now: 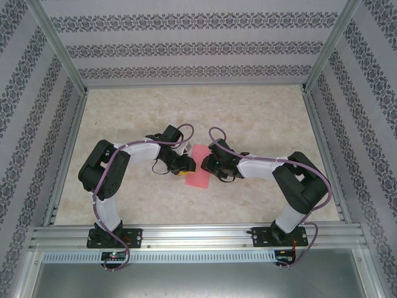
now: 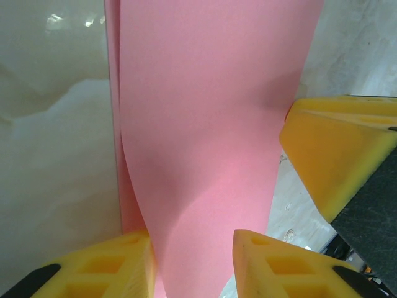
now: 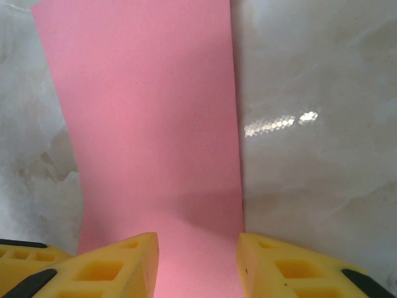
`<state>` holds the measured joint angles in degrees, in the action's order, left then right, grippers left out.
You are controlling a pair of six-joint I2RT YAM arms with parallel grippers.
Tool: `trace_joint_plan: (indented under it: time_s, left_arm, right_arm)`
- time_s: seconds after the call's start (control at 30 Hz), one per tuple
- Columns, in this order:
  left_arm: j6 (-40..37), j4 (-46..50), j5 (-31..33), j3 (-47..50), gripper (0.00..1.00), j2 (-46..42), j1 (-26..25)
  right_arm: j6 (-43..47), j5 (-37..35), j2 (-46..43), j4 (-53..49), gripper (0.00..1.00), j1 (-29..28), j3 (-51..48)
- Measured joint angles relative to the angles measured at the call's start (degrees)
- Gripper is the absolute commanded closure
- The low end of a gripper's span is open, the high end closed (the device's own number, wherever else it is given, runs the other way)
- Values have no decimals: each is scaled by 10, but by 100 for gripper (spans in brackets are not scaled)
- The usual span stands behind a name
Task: Fold a paper plane with a square sheet of paper (pick it up from the middle)
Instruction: Fold the triangle a second time at the center of the table.
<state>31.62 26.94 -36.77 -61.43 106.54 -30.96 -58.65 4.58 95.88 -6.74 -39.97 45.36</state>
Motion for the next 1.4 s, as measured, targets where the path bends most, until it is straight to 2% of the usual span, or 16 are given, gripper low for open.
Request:
trace_joint_plan:
  time_s: [0.37, 0.7, 0.8, 1.13, 1.4]
  left_arm:
    - [21, -10, -2, -4, 64, 0, 0]
    - [50, -51, -11, -15, 62, 14, 0]
    - [52, -55, -18, -23, 62, 29, 1]
    - [61, -61, -35, -58, 61, 54, 10]
    - [64, -70, -57, -65, 59, 62, 13]
  right_arm:
    - [1, 6, -13, -5, 56, 12, -2]
    - [2, -2, -100, -11, 53, 26, -38]
    - [2, -13, -134, -16, 48, 24, -63]
    - [35, -63, -205, -32, 33, -49, -84]
    - [51, -100, -219, -39, 33, -87, -87]
